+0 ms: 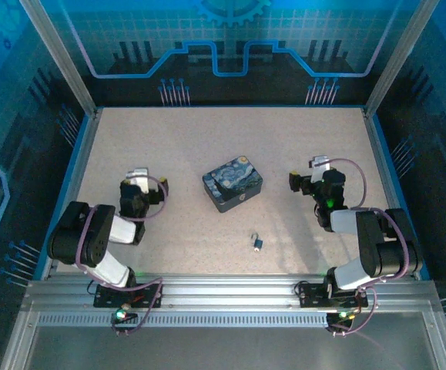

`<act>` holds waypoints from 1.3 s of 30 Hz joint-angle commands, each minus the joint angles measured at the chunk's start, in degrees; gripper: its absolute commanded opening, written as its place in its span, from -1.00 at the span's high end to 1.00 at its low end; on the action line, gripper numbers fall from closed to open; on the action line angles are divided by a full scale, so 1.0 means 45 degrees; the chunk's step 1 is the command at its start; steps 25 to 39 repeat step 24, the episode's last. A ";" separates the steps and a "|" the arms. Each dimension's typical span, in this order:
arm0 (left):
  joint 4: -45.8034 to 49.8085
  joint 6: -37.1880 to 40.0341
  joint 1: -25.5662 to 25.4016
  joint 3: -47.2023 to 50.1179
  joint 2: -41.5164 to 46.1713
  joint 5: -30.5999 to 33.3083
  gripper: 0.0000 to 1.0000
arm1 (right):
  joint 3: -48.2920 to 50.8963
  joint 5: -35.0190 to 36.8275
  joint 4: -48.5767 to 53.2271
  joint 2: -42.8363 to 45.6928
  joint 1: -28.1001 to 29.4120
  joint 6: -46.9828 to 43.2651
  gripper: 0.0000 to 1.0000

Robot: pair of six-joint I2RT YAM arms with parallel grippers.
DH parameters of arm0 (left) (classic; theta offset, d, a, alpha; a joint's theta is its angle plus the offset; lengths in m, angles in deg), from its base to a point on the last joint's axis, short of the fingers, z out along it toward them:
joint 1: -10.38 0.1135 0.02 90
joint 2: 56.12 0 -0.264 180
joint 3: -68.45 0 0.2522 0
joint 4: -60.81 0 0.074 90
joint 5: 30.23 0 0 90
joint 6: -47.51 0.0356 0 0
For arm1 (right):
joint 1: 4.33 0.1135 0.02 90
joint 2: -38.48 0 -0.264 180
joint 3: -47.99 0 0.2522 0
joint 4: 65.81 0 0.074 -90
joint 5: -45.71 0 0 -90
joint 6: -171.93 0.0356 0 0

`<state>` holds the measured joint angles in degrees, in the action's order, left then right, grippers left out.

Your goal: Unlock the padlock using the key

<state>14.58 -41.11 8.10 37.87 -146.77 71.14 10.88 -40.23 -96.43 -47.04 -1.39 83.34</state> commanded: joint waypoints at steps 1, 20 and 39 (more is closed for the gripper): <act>0.1621 -0.0593 0.0449 -0.1061 0.0437 -0.0890 -0.98 | -0.0162 0.0102 0.0037 -0.0108 -0.0048 -0.0147 -1.00; 0.1496 -0.0538 0.0449 -0.1051 0.0438 -0.0931 -0.98 | -0.0291 0.0409 0.0209 -0.0157 0.0226 -0.0342 -1.00; 0.1514 -0.0544 0.0449 -0.1060 0.0436 -0.0941 -0.98 | -0.0280 0.0404 0.0194 -0.0145 0.0221 -0.0350 -1.00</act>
